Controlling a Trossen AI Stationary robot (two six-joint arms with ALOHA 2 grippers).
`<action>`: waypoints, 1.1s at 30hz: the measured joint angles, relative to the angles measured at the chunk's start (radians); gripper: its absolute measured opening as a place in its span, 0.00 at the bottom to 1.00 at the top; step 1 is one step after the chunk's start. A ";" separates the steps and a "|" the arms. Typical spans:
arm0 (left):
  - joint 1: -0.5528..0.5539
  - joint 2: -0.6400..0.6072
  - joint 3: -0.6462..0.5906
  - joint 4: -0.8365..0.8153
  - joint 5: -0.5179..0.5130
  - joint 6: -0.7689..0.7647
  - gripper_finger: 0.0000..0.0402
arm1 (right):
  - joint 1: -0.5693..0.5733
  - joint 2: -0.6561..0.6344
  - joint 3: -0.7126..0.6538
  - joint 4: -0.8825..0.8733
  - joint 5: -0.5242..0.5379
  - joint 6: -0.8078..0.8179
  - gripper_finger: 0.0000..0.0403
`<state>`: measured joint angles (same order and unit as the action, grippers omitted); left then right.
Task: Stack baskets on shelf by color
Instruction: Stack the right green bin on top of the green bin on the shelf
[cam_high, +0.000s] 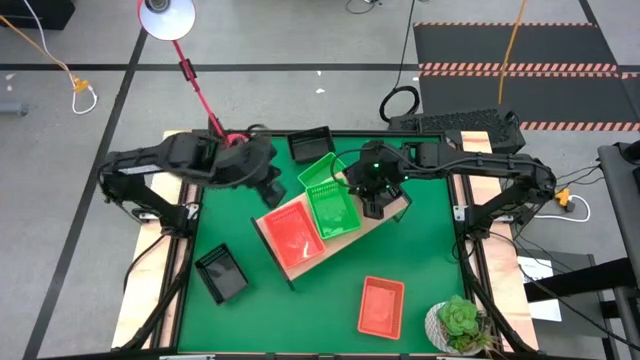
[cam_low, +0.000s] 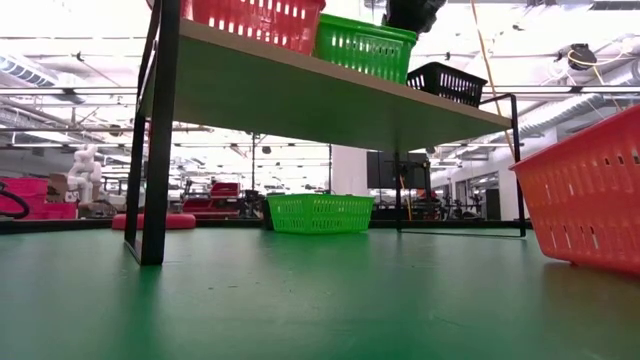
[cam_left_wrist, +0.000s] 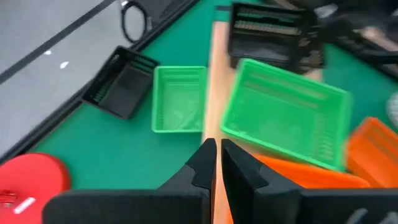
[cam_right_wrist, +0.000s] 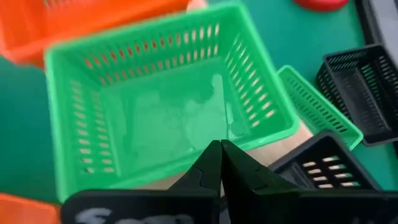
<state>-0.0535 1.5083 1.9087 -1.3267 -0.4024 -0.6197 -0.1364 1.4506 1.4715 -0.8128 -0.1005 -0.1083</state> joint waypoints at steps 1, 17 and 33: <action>0.030 0.016 0.000 0.004 0.019 0.019 0.06 | 0.003 -0.013 0.000 0.007 -0.001 0.020 0.00; 0.305 0.313 0.000 0.098 0.439 0.301 0.06 | 0.120 -0.268 0.003 -0.043 0.024 0.448 0.00; 0.244 0.340 0.000 0.099 0.555 0.239 0.06 | 0.148 -0.285 0.003 -0.052 0.079 0.460 0.00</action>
<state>0.1900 1.8484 1.9083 -1.2280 0.1526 -0.3805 0.0116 1.1656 1.4746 -0.8650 -0.0219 0.3516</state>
